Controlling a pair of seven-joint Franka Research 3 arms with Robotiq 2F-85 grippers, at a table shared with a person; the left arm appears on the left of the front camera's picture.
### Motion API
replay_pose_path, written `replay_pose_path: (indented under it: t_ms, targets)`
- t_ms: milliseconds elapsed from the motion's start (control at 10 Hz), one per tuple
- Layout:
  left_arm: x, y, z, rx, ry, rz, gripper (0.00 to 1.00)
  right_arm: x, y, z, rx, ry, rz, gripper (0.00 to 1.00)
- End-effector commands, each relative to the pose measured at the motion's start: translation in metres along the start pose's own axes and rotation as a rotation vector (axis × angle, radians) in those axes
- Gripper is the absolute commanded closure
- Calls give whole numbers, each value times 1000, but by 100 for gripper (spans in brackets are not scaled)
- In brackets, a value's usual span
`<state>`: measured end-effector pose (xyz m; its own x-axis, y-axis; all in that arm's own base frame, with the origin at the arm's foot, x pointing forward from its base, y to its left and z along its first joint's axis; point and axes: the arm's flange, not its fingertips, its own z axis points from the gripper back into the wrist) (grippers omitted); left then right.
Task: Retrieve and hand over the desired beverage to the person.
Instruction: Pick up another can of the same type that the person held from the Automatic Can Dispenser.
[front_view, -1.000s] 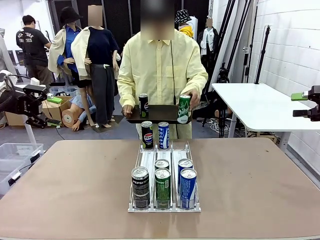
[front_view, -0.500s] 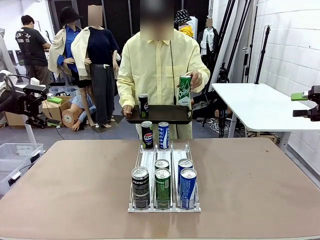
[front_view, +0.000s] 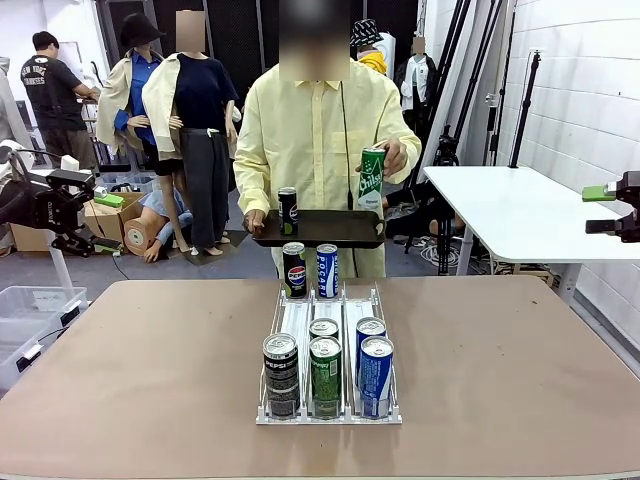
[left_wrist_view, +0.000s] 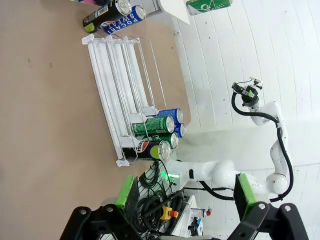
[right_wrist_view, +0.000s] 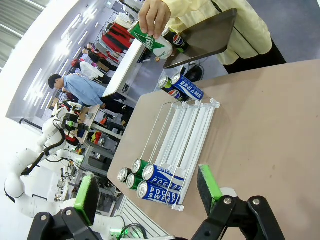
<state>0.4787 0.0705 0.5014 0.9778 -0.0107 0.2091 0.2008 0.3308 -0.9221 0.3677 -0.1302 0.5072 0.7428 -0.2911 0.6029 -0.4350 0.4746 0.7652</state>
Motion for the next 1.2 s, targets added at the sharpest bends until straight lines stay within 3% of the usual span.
replay_pose_path:
  t_ms: [0, 1100]
  targets:
    - [0, -1, 1, 1, -1, 0, 0, 2, 0, -1, 15, -7, -1, 0]
    - [0, -1, 1, 1, -1, 0, 0, 2, 0, -1, 15, -7, -1, 0]
